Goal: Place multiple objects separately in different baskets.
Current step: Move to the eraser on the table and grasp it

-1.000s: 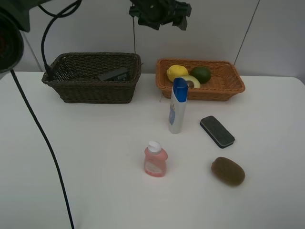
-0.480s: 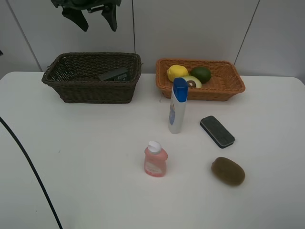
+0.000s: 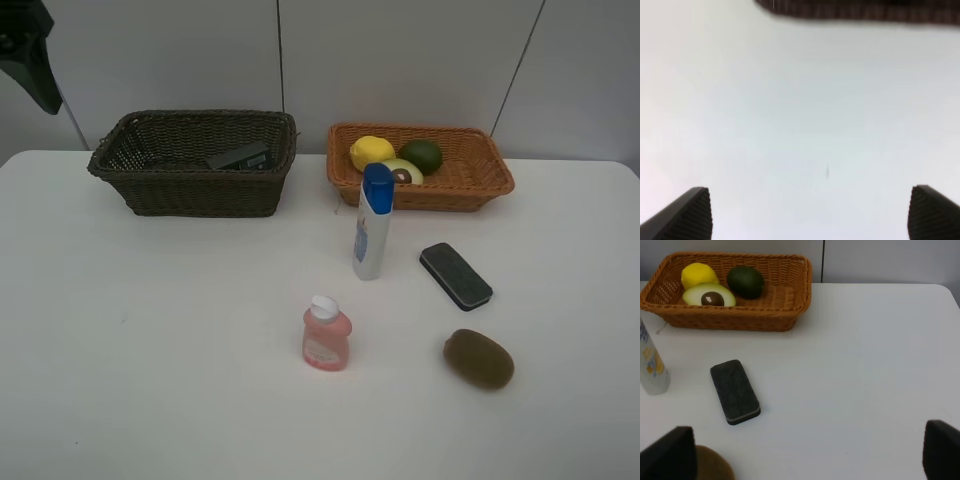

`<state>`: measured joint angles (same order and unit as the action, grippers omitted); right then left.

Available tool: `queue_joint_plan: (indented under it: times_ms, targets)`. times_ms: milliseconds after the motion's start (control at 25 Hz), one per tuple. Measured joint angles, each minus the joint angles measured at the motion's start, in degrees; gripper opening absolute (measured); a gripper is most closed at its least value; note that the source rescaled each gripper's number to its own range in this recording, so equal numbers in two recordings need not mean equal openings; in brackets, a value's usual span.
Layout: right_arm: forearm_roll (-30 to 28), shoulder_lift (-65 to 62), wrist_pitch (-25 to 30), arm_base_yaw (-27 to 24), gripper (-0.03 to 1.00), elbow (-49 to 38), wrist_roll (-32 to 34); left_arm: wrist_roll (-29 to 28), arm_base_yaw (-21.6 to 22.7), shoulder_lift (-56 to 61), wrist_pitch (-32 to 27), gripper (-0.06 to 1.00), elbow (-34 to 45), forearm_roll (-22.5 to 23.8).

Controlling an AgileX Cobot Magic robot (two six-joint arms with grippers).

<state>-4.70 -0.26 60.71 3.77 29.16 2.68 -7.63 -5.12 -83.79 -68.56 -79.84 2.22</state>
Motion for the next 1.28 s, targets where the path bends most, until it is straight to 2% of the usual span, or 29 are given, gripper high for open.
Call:
queue_joint_plan:
  times_ms: [320, 480, 640, 840, 960, 1280]
  targets:
    - [0.0, 0.0, 0.0, 0.0, 1.0, 0.0, 0.0, 0.1, -0.5, 33.9, -0.1, 0.99, 26.0, -2.2]
    - [0.0, 0.0, 0.0, 0.0, 1.0, 0.0, 0.0, 0.4, -0.5, 50.4, 0.9, 0.99, 34.8, -2.2]
    - [0.0, 0.0, 0.0, 0.0, 1.0, 0.0, 0.0, 3.8, -0.5, 64.3, 4.5, 0.99, 42.1, -2.2]
    - [0.0, 0.0, 0.0, 0.0, 1.0, 0.0, 0.0, 5.7, -0.5, 77.2, 8.5, 0.99, 48.4, -2.2]
    - [0.0, 0.0, 0.0, 0.0, 1.0, 0.0, 0.0, 6.1, -0.5, 82.1, 8.5, 0.99, 50.1, -2.2]
    - [0.0, 0.0, 0.0, 0.0, 1.0, 0.0, 0.0, 6.1, -0.5, 84.1, 8.1, 0.99, 50.8, -4.2]
